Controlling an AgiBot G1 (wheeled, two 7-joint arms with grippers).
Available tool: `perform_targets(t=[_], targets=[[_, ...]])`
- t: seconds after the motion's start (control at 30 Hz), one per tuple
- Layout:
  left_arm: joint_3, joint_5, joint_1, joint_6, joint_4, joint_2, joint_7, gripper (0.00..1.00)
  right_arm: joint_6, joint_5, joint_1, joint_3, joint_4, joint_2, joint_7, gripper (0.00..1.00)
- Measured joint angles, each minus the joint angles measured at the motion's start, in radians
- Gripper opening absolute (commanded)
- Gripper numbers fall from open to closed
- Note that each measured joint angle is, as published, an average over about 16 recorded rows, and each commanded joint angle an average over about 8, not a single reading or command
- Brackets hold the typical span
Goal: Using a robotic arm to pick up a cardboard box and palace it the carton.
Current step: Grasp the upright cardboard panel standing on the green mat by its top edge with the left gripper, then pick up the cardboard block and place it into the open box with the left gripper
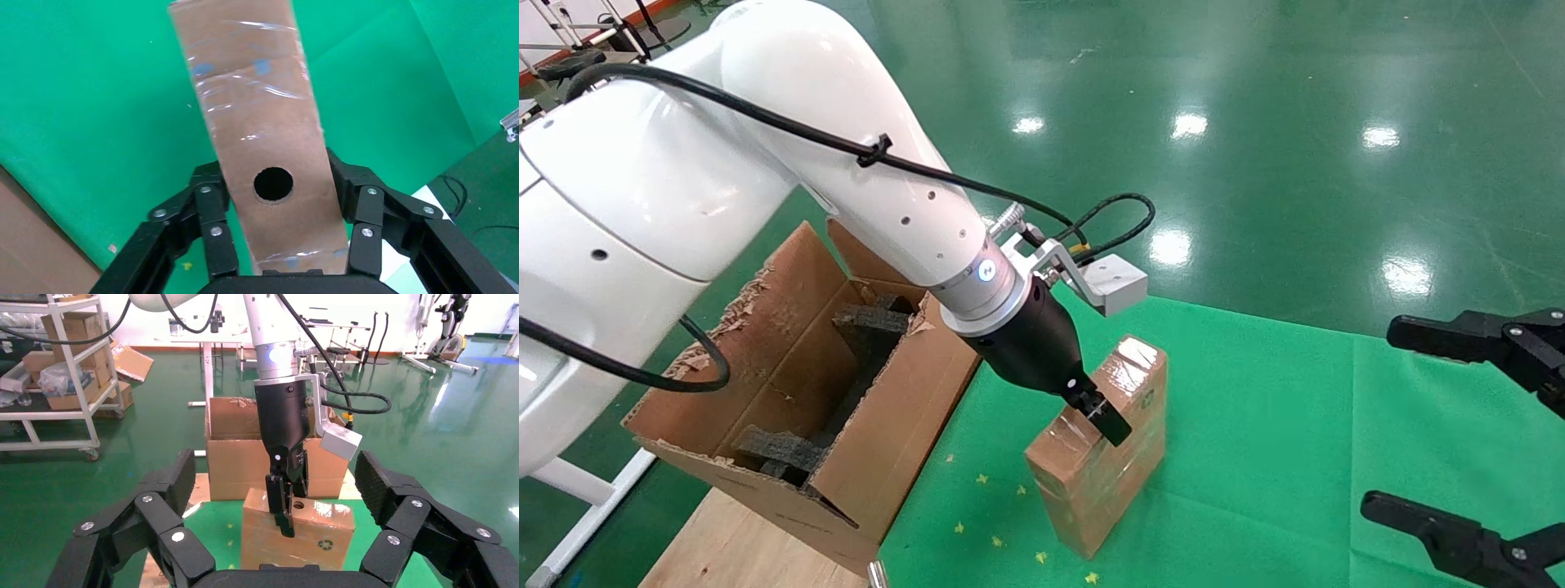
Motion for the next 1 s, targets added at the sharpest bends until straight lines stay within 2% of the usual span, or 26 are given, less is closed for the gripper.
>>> perform_targets(t=[0.27,0.53,0.77,1.0], targets=[[-0.023,-0.020,-0.029,0.001,-0.003,-0.043,0.026,0.00,0.000,0.000,0.000,0.000,0.000,0.000,0.000,1.00],[-0.087,-0.062,-0.130,-0.005,0.039,-0.137,0.114,0.00,0.000,0.000,0.000,0.000,0.000,0.000,0.000,1.00],[-0.145,-0.071,-0.255,-0.018,0.161,-0.210,0.245,0.00,0.000,0.000,0.000,0.000,0.000,0.000,0.000,1.00],[-0.167,-0.031,-0.370,-0.031,0.333,-0.257,0.388,0.00,0.000,0.000,0.000,0.000,0.000,0.000,0.000,1.00]])
